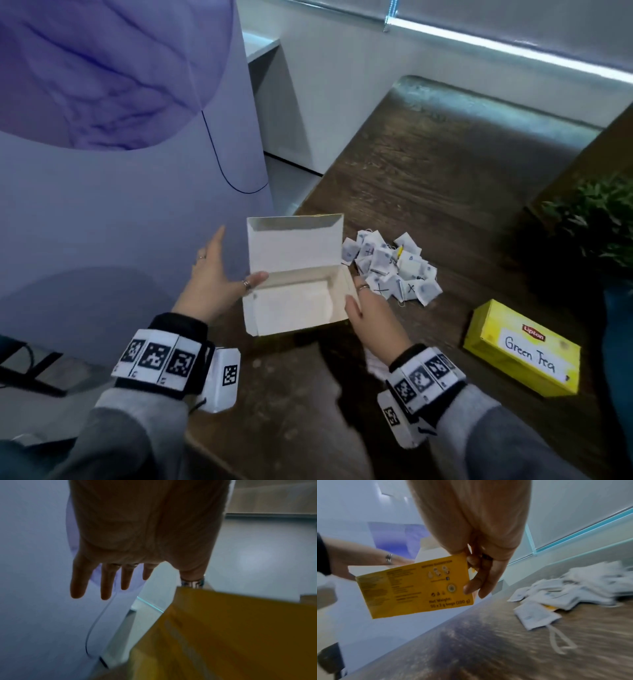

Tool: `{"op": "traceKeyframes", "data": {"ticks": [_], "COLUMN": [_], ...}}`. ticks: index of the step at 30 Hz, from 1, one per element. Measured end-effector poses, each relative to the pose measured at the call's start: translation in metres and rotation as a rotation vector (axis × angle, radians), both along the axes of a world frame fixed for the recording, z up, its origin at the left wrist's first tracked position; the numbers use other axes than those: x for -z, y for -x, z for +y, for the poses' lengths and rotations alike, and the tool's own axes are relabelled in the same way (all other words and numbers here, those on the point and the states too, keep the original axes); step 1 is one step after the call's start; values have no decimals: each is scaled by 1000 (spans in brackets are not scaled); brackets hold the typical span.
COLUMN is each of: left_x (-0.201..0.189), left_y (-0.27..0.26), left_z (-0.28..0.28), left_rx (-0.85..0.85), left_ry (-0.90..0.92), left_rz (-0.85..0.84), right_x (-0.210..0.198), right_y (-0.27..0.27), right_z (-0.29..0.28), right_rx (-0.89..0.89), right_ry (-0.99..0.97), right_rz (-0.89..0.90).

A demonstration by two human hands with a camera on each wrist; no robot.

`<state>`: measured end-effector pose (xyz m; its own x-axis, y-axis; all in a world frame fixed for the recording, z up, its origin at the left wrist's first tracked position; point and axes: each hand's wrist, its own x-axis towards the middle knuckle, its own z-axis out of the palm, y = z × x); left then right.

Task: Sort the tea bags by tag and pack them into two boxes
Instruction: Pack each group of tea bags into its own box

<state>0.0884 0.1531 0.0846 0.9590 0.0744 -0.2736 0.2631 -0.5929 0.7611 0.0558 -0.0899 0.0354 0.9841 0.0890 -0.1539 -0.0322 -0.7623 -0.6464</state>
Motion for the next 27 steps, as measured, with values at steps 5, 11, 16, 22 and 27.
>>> {"op": "traceKeyframes", "data": {"ticks": [5, 11, 16, 22, 27], "left_x": [37, 70, 71, 63, 66], "left_y": [2, 15, 16, 13, 13], "left_z": [-50, -91, -109, -108, -109], "left_rx": [251, 442, 442, 487, 499], "left_ry": [331, 456, 523, 648, 679], "left_rz": [247, 321, 228, 180, 183], "right_x": [4, 11, 17, 15, 18], "right_y": [24, 42, 53, 66, 69], "right_z": [-51, -87, -104, -106, -107], "right_rx": [146, 274, 348, 336, 350], "right_ry": [-43, -421, -556, -667, -732], "right_rz": [38, 35, -78, -136, -131]}}
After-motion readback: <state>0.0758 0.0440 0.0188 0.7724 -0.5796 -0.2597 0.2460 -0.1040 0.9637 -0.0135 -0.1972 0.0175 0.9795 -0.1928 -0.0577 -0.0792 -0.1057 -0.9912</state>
